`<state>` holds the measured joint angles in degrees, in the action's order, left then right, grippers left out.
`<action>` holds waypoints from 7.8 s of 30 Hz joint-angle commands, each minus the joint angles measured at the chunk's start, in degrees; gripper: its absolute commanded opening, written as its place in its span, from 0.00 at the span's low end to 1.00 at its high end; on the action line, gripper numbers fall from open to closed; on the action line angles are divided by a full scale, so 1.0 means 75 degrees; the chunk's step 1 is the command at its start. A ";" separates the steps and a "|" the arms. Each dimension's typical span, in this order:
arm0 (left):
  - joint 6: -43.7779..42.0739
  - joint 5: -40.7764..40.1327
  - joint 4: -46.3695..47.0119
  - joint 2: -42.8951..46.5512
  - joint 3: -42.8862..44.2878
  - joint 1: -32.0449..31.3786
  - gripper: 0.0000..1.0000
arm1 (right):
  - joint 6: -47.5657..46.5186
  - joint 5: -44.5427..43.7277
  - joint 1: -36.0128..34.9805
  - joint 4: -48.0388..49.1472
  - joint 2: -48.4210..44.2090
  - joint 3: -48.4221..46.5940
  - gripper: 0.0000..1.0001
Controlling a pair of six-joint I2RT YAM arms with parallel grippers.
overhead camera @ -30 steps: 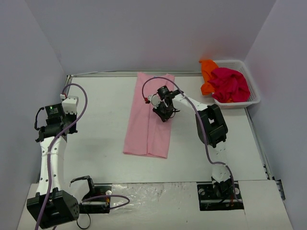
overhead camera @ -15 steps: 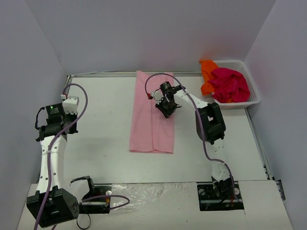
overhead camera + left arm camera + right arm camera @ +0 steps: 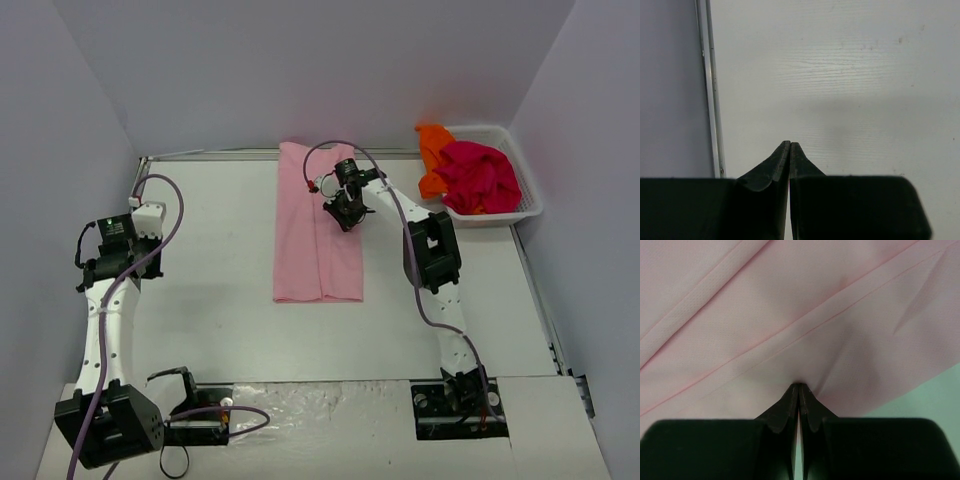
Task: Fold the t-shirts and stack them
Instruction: Rotate the tshirt 90 degrees, then grab the bottom of the folded rectangular tshirt with both arms
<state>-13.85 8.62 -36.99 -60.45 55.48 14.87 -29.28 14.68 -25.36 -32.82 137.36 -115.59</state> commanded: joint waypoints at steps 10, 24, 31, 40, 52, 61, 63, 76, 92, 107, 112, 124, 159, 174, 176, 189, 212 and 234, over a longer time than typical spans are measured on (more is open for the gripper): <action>-0.0029 -0.0048 0.0058 -0.0027 0.0102 0.0044 0.02 | -0.0280 -0.0363 0.0112 -0.0523 0.0389 0.0165 0.00; -0.0427 0.0584 0.0093 0.0735 0.0347 -0.0014 0.24 | 0.0142 -0.0223 0.0136 -0.0511 -0.1333 0.0506 0.36; -0.1151 0.1497 -0.0352 0.0677 0.1143 -0.0143 0.39 | 0.0189 -0.0409 0.0136 -0.0558 -0.2001 0.0376 0.41; -0.2512 0.1747 -0.1279 0.0396 0.1029 -0.2893 0.54 | -0.0081 -0.0539 0.0755 -0.0546 -0.3571 0.2566 0.43; -0.3239 -0.1487 0.0897 -0.0541 -0.0764 -0.6717 0.46 | 0.0154 0.1593 0.3146 -0.0476 -0.5728 0.5342 0.45; -0.3228 -0.1419 0.2329 -0.1268 -0.1479 -0.7256 0.47 | 0.0318 0.1828 0.3874 -0.0417 -0.5823 0.5557 0.46; -0.3147 -0.1373 0.2459 -0.1362 -0.1515 -0.7373 0.47 | 0.0364 0.1817 0.3956 -0.0429 -0.5753 0.5498 0.46; -0.2783 -0.1302 0.2752 -0.2135 -0.1480 -0.8475 0.47 | 0.0353 0.1805 0.4109 -0.0394 -0.5576 0.5615 0.46; -0.2759 -0.2180 0.3608 -0.3190 -0.1644 -0.8475 0.47 | 0.0318 0.1840 0.4155 -0.0382 -0.5705 0.5756 0.46; -0.2349 -0.2427 0.3773 -0.3718 -0.1609 -0.8347 0.25 | 0.0306 0.1781 0.4167 -0.0359 -0.5576 0.5767 0.46; -0.2279 -0.2228 0.3620 -0.3683 -0.1527 -0.8300 0.20 | 0.0294 0.1758 0.4167 -0.0359 -0.5600 0.5779 0.45; -0.2185 -0.0941 0.2671 -0.3215 -0.1175 -0.8089 0.02 | 0.0248 0.1711 0.4120 -0.0394 -0.5529 0.5744 0.45; -0.2572 0.2296 0.0105 -0.4807 0.0957 -0.6225 0.02 | -0.2073 0.1724 0.0313 0.0988 -0.8401 0.8181 0.47; -0.2619 0.2764 -0.0236 -0.5054 0.1321 -0.5827 0.02 | -0.2401 0.0597 -0.1048 0.2102 -0.7991 0.9189 0.46; -0.2549 0.2881 -0.0201 -0.5100 0.1321 -0.5815 0.02 | -0.2331 0.0773 -0.1071 0.2219 -0.7932 0.9259 0.46; -0.2490 0.3514 -0.0329 -0.5370 0.1403 -0.5557 0.02 | -0.2225 0.0668 -0.1575 0.3016 -0.7463 0.9506 0.45; -0.2537 0.3632 -0.0458 -0.5488 0.1520 -0.5370 0.02 | -0.2272 0.0446 -0.2126 0.3063 -0.6573 0.9225 0.45; -0.2736 0.3374 -0.0774 -0.5347 0.1555 -0.5393 0.02 | -0.2038 0.0047 -0.2196 0.3251 -0.6162 0.9014 0.08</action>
<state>-32.56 33.61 -39.97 -101.97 65.04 -25.63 -45.69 16.71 -41.36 -7.01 90.65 -46.30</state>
